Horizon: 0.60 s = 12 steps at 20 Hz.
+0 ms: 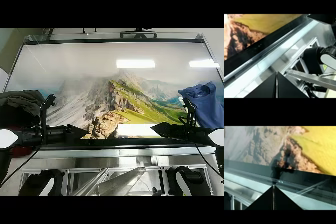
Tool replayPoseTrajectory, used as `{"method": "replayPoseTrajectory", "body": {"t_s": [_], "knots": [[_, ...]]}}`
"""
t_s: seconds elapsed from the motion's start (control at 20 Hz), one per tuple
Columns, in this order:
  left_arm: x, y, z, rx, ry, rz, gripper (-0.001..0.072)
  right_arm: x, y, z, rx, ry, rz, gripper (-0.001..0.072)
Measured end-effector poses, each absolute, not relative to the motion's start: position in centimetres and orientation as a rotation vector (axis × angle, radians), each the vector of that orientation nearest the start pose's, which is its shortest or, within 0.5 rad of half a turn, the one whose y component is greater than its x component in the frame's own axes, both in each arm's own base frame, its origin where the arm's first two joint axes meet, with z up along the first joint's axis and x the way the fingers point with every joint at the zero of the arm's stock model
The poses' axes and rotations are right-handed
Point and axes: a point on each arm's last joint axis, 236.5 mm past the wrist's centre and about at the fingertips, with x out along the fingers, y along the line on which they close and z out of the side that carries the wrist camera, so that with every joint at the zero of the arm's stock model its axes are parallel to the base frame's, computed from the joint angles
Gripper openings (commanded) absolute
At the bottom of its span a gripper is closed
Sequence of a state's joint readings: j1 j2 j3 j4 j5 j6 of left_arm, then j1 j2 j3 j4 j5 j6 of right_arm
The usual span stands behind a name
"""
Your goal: Fold the shirts.
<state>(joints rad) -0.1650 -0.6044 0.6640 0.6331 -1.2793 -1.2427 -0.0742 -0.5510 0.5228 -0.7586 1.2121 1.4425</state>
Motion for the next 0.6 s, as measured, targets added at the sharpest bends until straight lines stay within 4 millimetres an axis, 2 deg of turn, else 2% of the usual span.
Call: {"method": "replayPoseTrajectory", "body": {"t_s": [0.05, 0.1, 0.15, 0.3, 0.35, 0.45, 0.6], "knots": [[18.5, -21.5, 11.2, -0.413, 1.042, -0.921, 0.0022, 22.0, 14.5, 5.5, 0.646, 1.099, 0.488, 0.0020], [18.6, -21.3, 11.0, -0.401, 1.045, -0.913, 0.0206, 22.0, 14.5, 5.5, 0.646, 1.099, 0.488, 0.0020], [18.8, -21.0, 10.7, -0.384, 1.045, -0.897, 0.0324, 22.0, 14.5, 5.5, 0.646, 1.099, 0.488, 0.0019], [21.4, -18.2, 10.1, -0.295, 0.996, -0.769, 0.0336, 22.0, 14.5, 5.5, 0.646, 1.099, 0.488, 0.0020], [22.9, -16.6, 10.3, -0.261, 0.961, -0.699, 0.0336, 22.0, 14.5, 5.5, 0.646, 1.099, 0.488, 0.0020], [26.6, -11.7, 11.4, -0.193, 0.876, -0.513, 0.0337, 22.0, 14.5, 5.5, 0.646, 1.099, 0.488, 0.0019], [31.7, -1.7, 13.6, -0.150, 0.789, -0.193, 0.0337, 22.0, 14.5, 5.5, 0.646, 1.098, 0.488, 0.0019]]}}
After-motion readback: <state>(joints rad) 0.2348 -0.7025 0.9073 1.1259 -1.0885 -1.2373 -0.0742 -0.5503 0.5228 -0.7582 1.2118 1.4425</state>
